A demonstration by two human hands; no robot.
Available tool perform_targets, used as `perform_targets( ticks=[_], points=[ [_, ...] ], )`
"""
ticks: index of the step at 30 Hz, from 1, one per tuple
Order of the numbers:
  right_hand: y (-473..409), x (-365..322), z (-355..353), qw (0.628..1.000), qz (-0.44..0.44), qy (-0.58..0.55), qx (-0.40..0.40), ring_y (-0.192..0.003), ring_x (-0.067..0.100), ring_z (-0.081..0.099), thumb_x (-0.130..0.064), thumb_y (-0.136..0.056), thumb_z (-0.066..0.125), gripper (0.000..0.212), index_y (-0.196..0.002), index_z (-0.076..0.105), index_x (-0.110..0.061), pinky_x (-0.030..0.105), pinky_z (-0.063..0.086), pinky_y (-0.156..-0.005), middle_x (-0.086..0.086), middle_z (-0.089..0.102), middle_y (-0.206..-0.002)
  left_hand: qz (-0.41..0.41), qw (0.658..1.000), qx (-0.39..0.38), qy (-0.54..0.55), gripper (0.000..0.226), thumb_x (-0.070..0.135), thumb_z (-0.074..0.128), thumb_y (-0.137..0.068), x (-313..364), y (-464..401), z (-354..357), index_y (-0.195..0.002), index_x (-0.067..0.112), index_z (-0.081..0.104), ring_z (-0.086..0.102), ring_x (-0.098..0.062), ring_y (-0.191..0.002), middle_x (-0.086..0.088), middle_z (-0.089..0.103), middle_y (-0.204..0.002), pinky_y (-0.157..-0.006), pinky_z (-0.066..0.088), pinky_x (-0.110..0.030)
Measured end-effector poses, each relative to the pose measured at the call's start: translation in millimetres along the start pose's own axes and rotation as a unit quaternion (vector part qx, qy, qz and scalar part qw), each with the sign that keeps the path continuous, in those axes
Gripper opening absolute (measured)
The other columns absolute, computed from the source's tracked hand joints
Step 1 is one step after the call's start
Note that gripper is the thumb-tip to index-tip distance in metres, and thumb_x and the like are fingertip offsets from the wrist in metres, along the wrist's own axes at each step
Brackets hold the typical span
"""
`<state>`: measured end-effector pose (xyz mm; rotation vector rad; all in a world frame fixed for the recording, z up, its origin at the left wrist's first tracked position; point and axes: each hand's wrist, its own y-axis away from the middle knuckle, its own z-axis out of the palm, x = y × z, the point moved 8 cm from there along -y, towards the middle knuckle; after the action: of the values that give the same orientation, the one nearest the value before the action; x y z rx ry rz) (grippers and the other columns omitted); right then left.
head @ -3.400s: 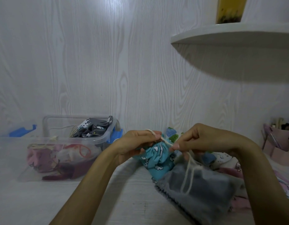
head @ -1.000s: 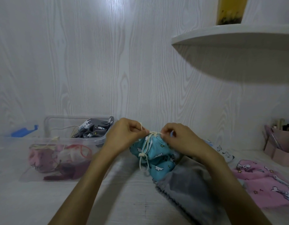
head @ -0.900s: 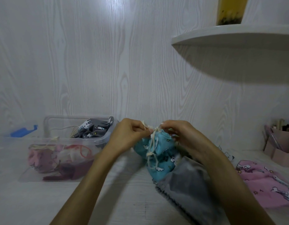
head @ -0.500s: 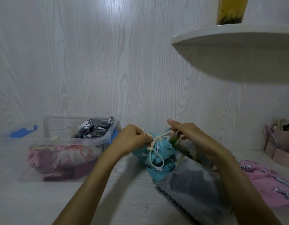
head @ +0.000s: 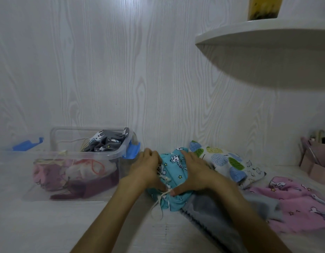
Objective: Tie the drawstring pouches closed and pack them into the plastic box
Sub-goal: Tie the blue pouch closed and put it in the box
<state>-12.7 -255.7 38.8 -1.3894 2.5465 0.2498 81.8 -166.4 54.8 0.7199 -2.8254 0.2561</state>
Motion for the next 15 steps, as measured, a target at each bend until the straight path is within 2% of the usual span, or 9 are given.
perform_targets(
  ticks=[1,2,3,4,6,8,10,12,15],
  points=[
    [-2,1,5,1.0,-0.003,-0.005,-0.017,-0.146,0.023,0.007,-0.059,-0.058,0.08,0.135,-0.15,-0.01,-0.017,0.043,0.015,-0.119,0.002,0.001,-0.159,0.019,1.0,-0.005,-0.008,0.099,0.04,0.085,-0.061,2,0,3,-0.14,0.023,0.027,0.029,-0.02,-0.133,-0.002,0.021,-0.146,-0.104,0.038,-0.037],
    [-2,3,10,0.999,-0.008,-0.015,-0.032,-0.146,0.022,0.01,-0.058,-0.059,0.08,0.136,-0.149,-0.014,-0.017,0.041,0.015,-0.119,0.001,0.004,-0.159,0.033,0.999,-0.015,-0.017,0.116,0.04,0.085,-0.06,3,-2,8,-0.148,0.024,0.011,0.013,-0.022,-0.142,-0.003,0.002,-0.155,-0.112,0.029,-0.04],
    [-2,3,14,0.999,-0.012,-0.017,-0.048,-0.144,0.022,0.018,-0.055,-0.062,0.079,0.131,-0.15,-0.009,-0.016,0.039,0.018,-0.118,0.0,0.013,-0.158,0.046,0.998,-0.022,-0.027,0.126,0.04,0.085,-0.06,3,-3,11,-0.15,0.025,-0.003,0.0,-0.022,-0.146,-0.001,-0.012,-0.157,-0.117,0.02,-0.041],
    [-2,4,16,0.998,-0.018,-0.011,-0.052,-0.14,0.022,0.027,-0.054,-0.065,0.078,0.12,-0.151,0.002,-0.017,0.038,0.023,-0.116,0.0,0.023,-0.155,0.055,0.997,-0.034,-0.03,0.129,0.039,0.085,-0.061,3,-4,14,-0.15,0.026,-0.008,-0.003,-0.022,-0.147,-0.002,-0.015,-0.158,-0.119,0.015,-0.041],
    [-4,0,15,0.999,-0.044,0.008,-0.03,-0.13,0.021,0.042,-0.052,-0.067,0.077,0.098,-0.145,0.027,-0.02,0.038,0.032,-0.11,0.001,0.042,-0.146,0.062,0.996,-0.069,0.004,0.119,0.035,0.083,-0.065,1,-7,22,-0.15,0.028,0.0,0.021,-0.023,-0.143,-0.003,0.016,-0.157,-0.114,0.026,-0.035],
    [-5,-6,14,0.997,-0.076,-0.015,-0.011,-0.117,0.02,0.052,-0.045,-0.065,0.081,0.082,-0.134,0.044,-0.021,0.038,0.043,-0.101,0.002,0.054,-0.133,0.054,0.993,-0.096,0.034,0.097,0.033,0.081,-0.067,-1,-8,30,-0.144,0.03,0.022,0.051,-0.02,-0.121,0.001,0.05,-0.137,-0.096,0.042,-0.028],
    [-3,-12,17,0.992,-0.105,-0.064,-0.019,-0.105,0.016,0.059,-0.034,-0.062,0.085,0.067,-0.121,0.055,-0.021,0.037,0.05,-0.093,0.0,0.063,-0.118,0.05,0.994,-0.1,0.005,0.074,0.035,0.081,-0.065,-2,-6,34,-0.128,0.029,0.044,0.059,-0.018,-0.104,0.004,0.061,-0.121,-0.087,0.049,-0.028],
    [1,-16,16,0.989,-0.118,-0.079,-0.03,-0.102,0.014,0.059,-0.033,-0.058,0.087,0.068,-0.118,0.055,-0.024,0.036,0.05,-0.092,-0.005,0.061,-0.114,0.039,0.994,-0.091,-0.041,0.055,0.038,0.079,-0.063,-3,0,34,-0.113,0.027,0.056,0.061,-0.017,-0.092,0.004,0.065,-0.107,-0.075,0.05,-0.029],
    [8,-16,11,0.993,-0.104,-0.052,-0.015,-0.116,0.012,0.039,-0.039,-0.057,0.087,0.092,-0.13,0.034,-0.029,0.034,0.04,-0.102,-0.007,0.038,-0.123,0.02,0.997,-0.065,-0.038,0.053,0.042,0.079,-0.061,-7,15,28,-0.108,0.026,0.058,0.062,-0.02,-0.092,0.003,0.066,-0.101,-0.068,0.045,-0.026]
  ],
)
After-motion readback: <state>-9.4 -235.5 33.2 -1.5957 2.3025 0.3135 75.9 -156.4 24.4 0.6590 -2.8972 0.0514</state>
